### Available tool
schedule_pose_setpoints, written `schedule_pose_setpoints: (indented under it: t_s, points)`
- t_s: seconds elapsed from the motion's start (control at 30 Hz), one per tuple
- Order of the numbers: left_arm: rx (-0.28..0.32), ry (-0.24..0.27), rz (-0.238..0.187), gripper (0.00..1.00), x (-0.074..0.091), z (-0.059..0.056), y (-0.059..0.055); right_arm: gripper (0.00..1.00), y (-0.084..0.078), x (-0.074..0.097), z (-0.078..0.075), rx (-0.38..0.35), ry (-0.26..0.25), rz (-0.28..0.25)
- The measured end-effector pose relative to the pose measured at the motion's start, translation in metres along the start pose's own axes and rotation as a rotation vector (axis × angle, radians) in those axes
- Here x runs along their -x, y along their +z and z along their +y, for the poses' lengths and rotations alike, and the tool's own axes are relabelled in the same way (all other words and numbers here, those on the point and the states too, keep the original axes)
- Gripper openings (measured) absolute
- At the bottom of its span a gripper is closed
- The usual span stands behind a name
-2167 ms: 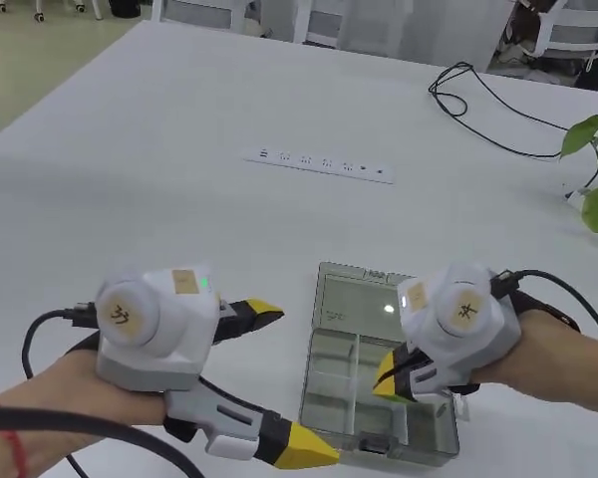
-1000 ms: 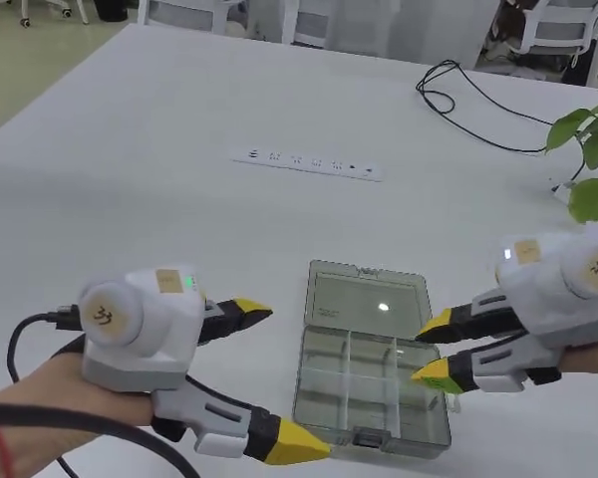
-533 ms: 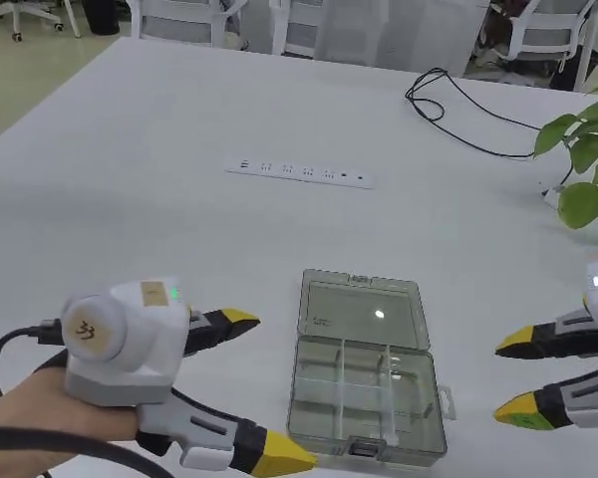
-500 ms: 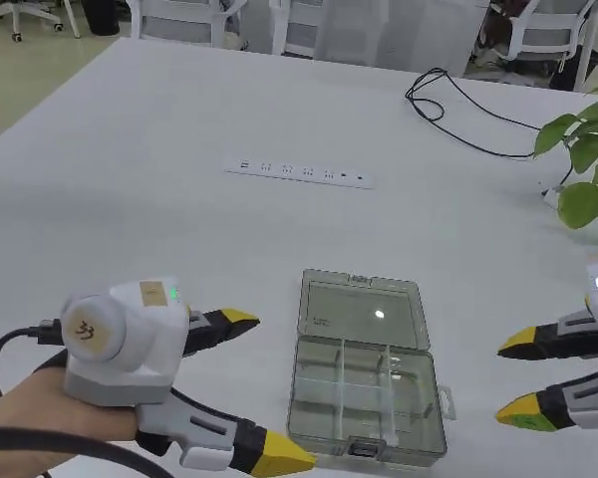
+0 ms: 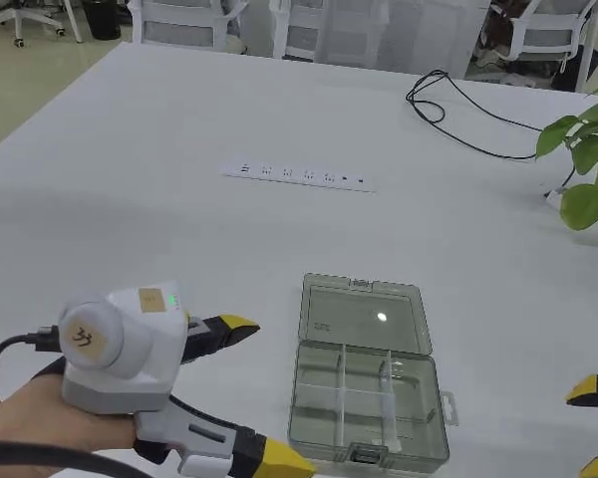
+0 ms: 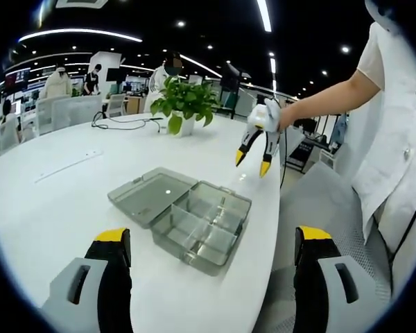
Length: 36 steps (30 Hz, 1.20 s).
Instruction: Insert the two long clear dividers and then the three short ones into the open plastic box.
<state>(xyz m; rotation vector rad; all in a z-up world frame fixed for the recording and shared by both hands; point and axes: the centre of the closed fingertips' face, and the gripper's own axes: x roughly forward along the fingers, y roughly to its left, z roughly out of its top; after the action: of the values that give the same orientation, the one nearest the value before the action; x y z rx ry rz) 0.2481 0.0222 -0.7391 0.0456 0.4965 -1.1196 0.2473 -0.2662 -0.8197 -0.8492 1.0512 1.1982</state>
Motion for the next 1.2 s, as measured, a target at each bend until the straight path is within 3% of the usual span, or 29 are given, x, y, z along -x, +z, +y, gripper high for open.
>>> schedule_pose_setpoints:
  t_s: [0.2, 0.37, 0.63, 0.83, 0.93, 1.2]
  points:
    - [0.000, -0.001, 0.003, 1.00, 0.000, 0.000, 0.000, 0.50, -0.021, -0.014, 0.003, 0.084, 0.020, 0.097]
    - [0.003, -0.001, 0.005, 1.00, 0.000, 0.000, -0.001, 0.49, -0.028, -0.020, 0.002, 0.114, 0.021, 0.133]
    - [0.006, 0.000, 0.006, 1.00, 0.000, 0.001, -0.001, 0.43, -0.039, -0.021, -0.007, 0.162, 0.015, 0.150]
    - [0.007, -0.002, 0.005, 1.00, -0.001, 0.001, -0.002, 0.41, -0.042, -0.022, -0.008, 0.143, 0.010, 0.146]
    - [0.007, -0.003, 0.004, 1.00, -0.001, 0.001, -0.002, 0.33, -0.043, -0.022, -0.006, 0.146, 0.010, 0.149]
    - [0.005, -0.007, 0.003, 1.00, -0.002, 0.001, -0.001, 0.33, -0.044, -0.024, -0.007, 0.144, 0.005, 0.158]
